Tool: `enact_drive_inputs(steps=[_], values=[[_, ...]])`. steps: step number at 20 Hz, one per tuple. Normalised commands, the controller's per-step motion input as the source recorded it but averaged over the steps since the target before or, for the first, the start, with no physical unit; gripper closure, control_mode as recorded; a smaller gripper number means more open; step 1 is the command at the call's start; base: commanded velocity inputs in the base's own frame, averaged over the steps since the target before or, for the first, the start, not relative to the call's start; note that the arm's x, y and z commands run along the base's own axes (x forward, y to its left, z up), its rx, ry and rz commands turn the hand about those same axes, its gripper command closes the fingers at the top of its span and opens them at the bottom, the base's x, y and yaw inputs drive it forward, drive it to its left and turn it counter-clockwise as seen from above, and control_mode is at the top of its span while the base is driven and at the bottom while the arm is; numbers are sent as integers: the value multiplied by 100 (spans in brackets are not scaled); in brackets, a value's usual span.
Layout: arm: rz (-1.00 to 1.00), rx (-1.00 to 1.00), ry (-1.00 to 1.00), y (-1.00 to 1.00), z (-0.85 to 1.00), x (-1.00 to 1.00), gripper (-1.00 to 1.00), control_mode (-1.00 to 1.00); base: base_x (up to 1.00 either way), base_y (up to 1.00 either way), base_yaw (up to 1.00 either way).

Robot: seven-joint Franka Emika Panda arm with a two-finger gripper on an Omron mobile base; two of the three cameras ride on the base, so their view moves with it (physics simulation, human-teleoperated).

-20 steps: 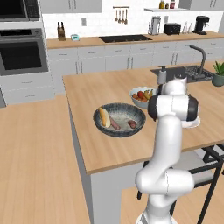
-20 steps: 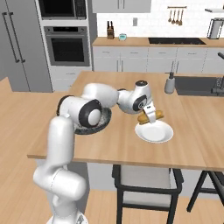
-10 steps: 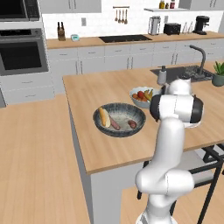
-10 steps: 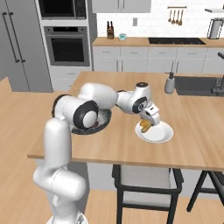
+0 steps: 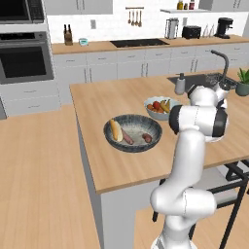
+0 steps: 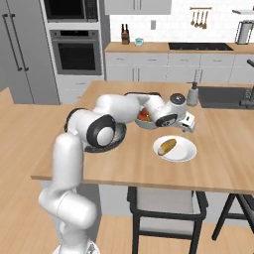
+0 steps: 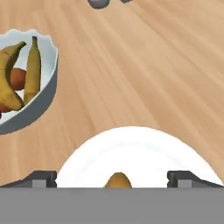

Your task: Place one bun and one sausage from the bowl on each plate.

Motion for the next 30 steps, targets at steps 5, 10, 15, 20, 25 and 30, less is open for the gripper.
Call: enact_drive_inputs(steps=[5,10,15,20,25,30], values=[[42,-15,-3,92,66,-40,-100,-100,0,0,0],[49,-18,23,100,61,-27,-100,-100,0,0,0],[53,-4,40,100,55,-6,-100,-100,0,0,0],[15,0,58,98,50,-17,-100,-100,0,0,0],[-45,-8,26,95,-35,-56,-100,-100,0,0,0],[-57,-26,1,55,-21,-44,-100,-100,0,0,0]])
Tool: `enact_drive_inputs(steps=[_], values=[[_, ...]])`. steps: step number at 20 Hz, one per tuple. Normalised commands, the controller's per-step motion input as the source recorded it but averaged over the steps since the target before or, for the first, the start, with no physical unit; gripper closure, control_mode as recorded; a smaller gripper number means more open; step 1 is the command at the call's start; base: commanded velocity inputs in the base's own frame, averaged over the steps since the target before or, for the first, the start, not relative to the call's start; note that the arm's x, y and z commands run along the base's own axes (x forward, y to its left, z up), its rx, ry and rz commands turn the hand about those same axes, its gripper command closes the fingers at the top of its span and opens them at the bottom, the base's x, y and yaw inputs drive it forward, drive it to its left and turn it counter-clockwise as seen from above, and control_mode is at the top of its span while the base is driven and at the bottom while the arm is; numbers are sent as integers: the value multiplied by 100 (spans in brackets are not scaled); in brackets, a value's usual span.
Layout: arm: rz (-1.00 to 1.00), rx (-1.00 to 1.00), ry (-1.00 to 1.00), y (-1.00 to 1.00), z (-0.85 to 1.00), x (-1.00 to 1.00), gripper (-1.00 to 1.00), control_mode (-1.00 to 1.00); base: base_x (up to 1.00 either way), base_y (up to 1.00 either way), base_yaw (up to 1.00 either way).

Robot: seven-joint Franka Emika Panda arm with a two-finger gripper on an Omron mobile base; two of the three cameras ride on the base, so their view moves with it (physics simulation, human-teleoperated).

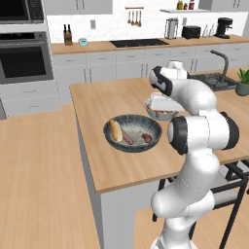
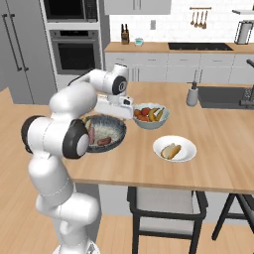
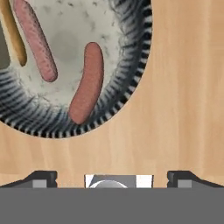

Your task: Place one bun and one sausage from the bowl on each plate.

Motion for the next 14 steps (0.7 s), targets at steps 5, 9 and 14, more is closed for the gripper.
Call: enact_drive_inputs(steps=[5,9,14], values=[[-31,-43,-7,57,-31,-12,-100,-100,0,0,0],[-24,-11,-1,6,-32,26,-100,-100,0,0,0],[-3,0,13,0,-28,63,-100,-100,0,0,0]])
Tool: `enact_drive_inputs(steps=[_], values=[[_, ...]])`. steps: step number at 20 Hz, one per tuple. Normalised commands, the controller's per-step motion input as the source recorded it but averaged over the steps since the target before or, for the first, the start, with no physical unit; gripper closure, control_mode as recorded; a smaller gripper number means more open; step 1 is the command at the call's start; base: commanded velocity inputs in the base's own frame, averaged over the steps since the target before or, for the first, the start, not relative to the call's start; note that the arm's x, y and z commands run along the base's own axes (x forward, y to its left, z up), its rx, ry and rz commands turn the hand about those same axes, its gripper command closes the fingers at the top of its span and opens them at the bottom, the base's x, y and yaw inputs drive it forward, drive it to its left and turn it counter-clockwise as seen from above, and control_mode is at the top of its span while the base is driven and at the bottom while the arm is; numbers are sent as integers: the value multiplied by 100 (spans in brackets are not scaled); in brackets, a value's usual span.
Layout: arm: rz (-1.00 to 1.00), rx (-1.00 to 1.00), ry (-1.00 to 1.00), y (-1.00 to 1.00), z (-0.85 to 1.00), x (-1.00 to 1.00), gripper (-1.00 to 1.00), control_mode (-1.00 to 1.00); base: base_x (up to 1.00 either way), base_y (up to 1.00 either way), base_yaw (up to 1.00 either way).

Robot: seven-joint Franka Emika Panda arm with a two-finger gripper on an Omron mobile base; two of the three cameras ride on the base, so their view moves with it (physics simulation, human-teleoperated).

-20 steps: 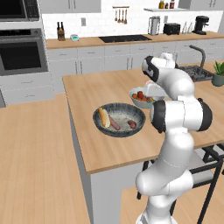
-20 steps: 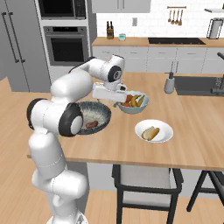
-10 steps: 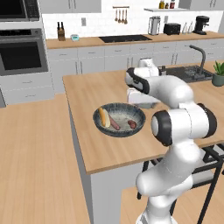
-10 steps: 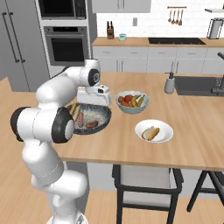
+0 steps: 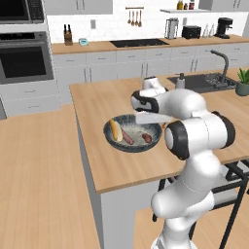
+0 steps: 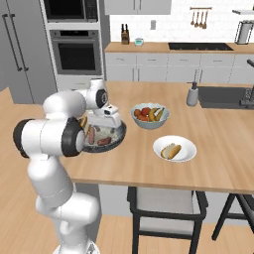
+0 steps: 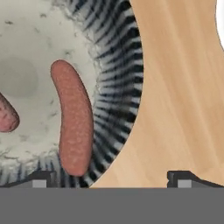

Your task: Place one bun and one sausage from the bowl on each plate.

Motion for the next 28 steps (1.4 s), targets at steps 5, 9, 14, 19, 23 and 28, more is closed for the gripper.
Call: enact_drive_inputs(steps=[5,9,14,19,23,28], values=[[-2,0,10,15,-38,58,-100,-100,0,0,0],[-2,0,16,42,-40,10,-100,-100,0,0,0],[-3,0,4,-6,-60,0,-100,-100,0,0,0],[-11,0,1,-10,-54,-28,-100,-100,0,0,0],[-11,-4,0,59,-55,-27,-100,-100,0,0,0],[-10,-5,1,47,-52,-11,100,-100,0,0,0]])
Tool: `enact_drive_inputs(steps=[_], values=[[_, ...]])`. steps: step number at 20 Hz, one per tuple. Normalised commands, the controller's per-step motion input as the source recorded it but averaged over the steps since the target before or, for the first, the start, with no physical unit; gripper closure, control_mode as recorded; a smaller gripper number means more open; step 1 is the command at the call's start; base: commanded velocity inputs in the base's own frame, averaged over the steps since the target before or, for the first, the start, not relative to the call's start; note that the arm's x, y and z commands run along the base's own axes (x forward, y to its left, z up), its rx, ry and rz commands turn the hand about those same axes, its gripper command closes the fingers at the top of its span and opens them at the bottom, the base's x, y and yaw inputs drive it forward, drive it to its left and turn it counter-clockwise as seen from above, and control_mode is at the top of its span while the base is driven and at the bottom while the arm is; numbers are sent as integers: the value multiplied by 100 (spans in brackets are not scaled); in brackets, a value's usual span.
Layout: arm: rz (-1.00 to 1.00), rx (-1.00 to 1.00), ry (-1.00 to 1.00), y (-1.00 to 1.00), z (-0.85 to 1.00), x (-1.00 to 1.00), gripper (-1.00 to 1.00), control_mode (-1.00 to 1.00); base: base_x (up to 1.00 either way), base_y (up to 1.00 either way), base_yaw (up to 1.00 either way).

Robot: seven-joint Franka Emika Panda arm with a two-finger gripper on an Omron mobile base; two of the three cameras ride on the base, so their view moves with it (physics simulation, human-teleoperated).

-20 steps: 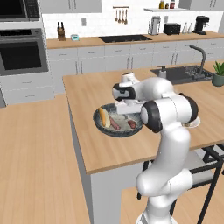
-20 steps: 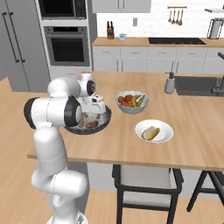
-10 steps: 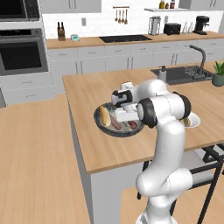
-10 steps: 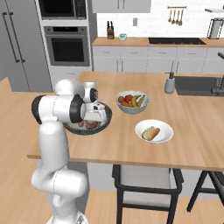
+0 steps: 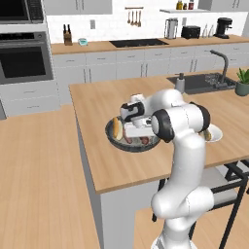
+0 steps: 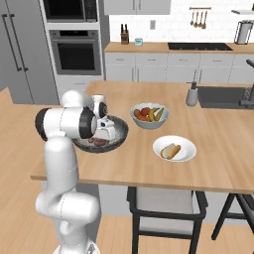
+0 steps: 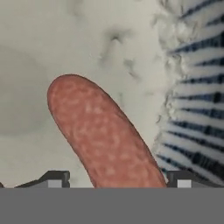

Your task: Place one bun and one sausage from the bowl on each plate.

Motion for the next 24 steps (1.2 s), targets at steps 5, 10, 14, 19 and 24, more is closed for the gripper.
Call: enact_drive_inputs(steps=[5,10,14,19,24], values=[[-7,1,-10,0,-8,-54,100,-100,0,0,0],[-2,2,-24,0,65,-56,100,-100,0,0,0],[0,2,-36,-11,100,-13,100,-100,0,0,0],[-14,0,-25,-58,100,0,100,-100,0,0,0],[-1,1,-30,-97,99,-28,100,-100,0,0,0]])
